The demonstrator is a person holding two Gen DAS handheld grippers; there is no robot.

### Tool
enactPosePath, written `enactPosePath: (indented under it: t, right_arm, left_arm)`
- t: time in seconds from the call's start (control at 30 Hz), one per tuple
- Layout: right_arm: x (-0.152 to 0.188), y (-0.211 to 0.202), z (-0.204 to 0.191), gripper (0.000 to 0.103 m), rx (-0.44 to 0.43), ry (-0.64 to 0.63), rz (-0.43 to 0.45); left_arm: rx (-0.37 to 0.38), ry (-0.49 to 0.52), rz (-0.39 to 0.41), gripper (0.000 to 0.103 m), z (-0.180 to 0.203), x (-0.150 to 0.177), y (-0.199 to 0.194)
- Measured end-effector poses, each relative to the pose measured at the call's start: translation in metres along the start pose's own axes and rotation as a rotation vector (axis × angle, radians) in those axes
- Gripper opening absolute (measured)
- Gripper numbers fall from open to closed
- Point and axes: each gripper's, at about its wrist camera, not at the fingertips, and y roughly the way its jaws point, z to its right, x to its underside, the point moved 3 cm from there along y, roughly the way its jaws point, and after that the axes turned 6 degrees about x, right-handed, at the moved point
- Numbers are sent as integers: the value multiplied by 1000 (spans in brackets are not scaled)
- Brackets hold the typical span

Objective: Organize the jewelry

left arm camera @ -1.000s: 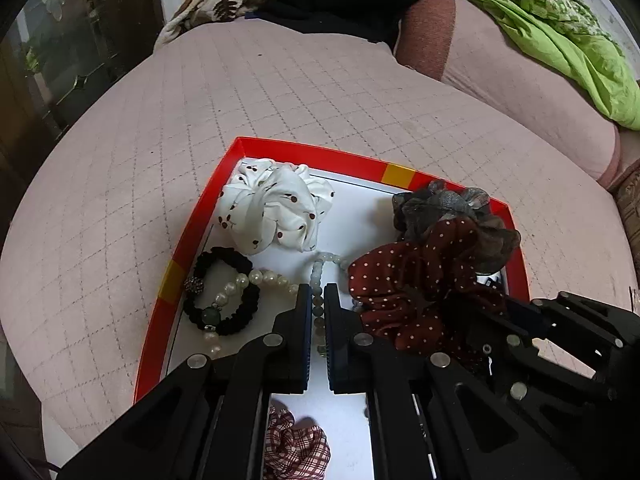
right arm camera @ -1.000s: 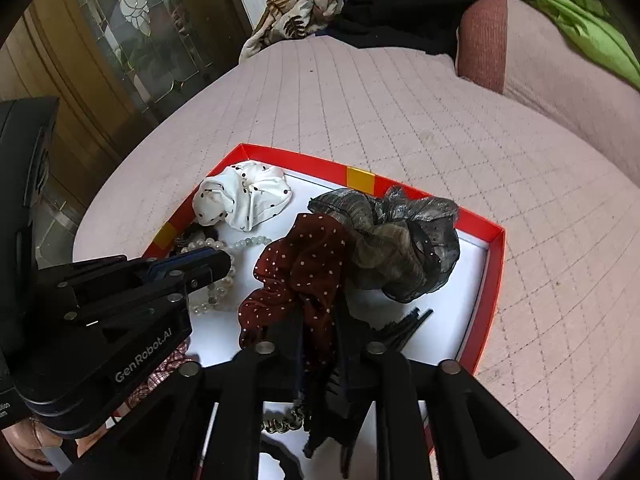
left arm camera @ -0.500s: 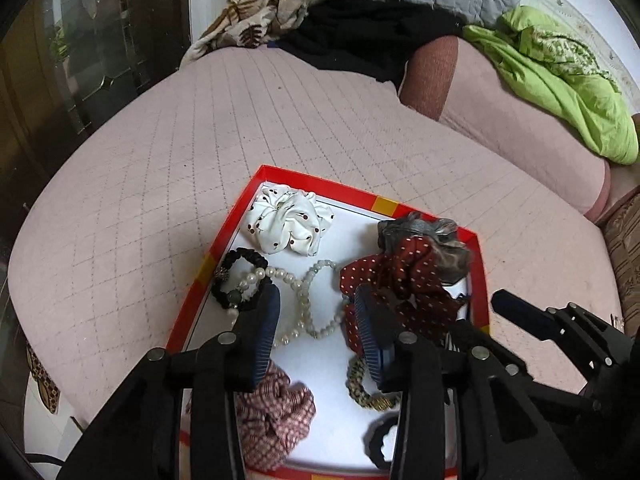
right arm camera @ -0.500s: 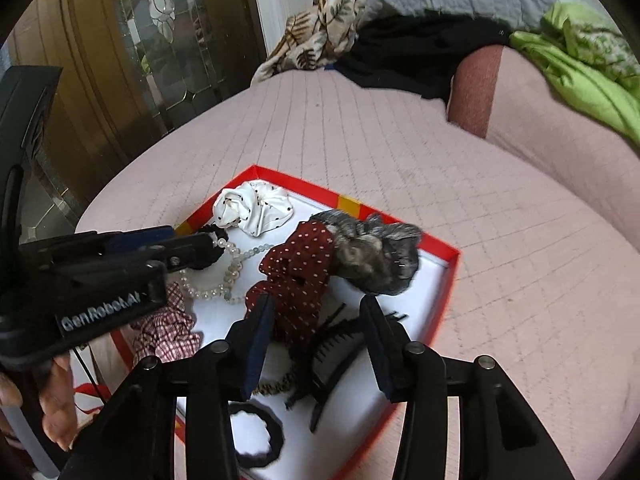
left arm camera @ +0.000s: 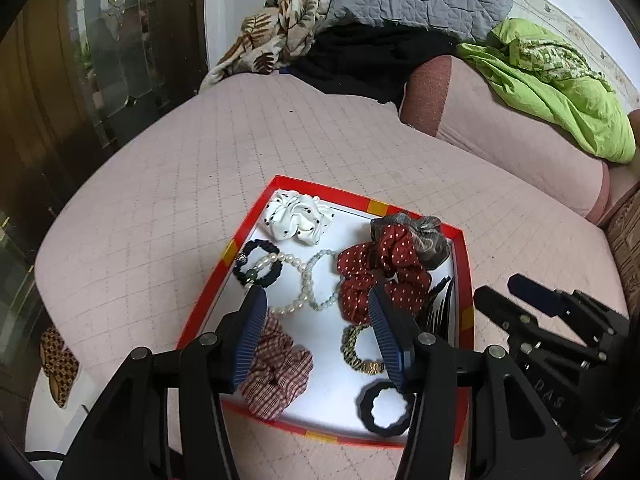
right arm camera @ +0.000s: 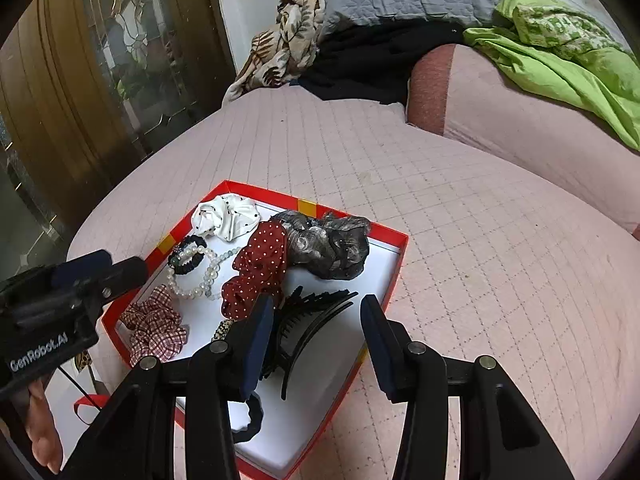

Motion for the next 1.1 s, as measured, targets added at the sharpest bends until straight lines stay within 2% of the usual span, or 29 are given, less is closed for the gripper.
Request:
enactPosePath:
  t: [0.07, 0.2, 0.27, 0.47, 0.8, 0.97, 1.1]
  right_arm:
    - [4, -5, 2, 49, -5, 12, 4]
    - [19, -13, 11, 49, -16, 51, -3]
    - [29, -16, 18, 49, -15, 72, -10]
    - [56, -29, 49, 49, 13, 125, -20]
    - [94, -55, 91, 52, 59, 188, -38]
    - [108, -71, 98, 55, 115, 173, -23]
    - [119, -80, 101, 58, 160, 163, -17]
  left_arm:
    - [-11, 7, -3, 54, 3, 4, -6]
    - [4, 43, 32, 69, 20, 12, -25]
    - [-3, 64, 54, 71, 29, 18, -33]
    - [21, 97, 51, 73, 57, 34, -42]
    - [51, 86, 51, 74, 97, 59, -47]
    - [46, 107, 62, 74, 114, 75, -51]
    - [6, 148, 91, 79, 128, 87, -56]
